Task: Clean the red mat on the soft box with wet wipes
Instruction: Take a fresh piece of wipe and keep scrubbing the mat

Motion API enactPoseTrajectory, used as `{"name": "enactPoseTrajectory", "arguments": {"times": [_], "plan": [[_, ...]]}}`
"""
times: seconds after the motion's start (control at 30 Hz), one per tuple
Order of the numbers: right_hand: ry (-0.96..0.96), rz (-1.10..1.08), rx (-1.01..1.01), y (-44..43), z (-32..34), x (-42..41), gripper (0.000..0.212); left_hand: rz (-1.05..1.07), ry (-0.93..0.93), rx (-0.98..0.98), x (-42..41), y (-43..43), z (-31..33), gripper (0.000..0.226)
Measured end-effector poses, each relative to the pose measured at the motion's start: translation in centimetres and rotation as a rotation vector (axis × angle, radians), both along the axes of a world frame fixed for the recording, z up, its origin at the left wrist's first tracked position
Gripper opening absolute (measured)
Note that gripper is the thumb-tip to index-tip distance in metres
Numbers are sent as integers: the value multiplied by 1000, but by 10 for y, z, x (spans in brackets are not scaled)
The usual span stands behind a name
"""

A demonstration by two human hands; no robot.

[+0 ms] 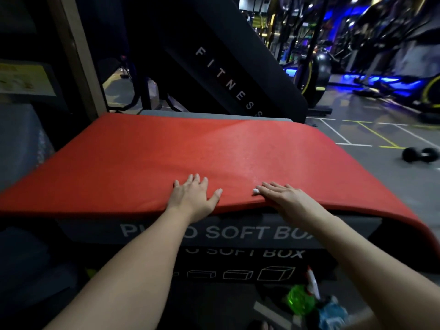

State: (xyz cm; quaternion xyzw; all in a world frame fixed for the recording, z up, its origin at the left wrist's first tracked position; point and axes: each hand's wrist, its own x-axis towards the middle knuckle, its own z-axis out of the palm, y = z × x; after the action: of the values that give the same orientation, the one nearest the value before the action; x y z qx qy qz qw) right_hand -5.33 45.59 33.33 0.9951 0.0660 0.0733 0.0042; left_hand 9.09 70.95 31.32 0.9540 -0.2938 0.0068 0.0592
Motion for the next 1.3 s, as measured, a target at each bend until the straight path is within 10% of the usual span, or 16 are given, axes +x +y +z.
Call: {"name": "enactPoseTrajectory", "arguments": {"times": [0.5, 0.73, 1.3], "plan": [[273, -167, 313, -31, 12, -36, 57, -115, 63, 114, -27, -42, 2, 91], [-24, -248, 456, -22, 13, -29, 9, -166, 77, 30, 0, -10, 12, 64], [88, -280, 512, -35, 24, 44, 13, -23, 45, -44, 77, -1, 15, 56]]}}
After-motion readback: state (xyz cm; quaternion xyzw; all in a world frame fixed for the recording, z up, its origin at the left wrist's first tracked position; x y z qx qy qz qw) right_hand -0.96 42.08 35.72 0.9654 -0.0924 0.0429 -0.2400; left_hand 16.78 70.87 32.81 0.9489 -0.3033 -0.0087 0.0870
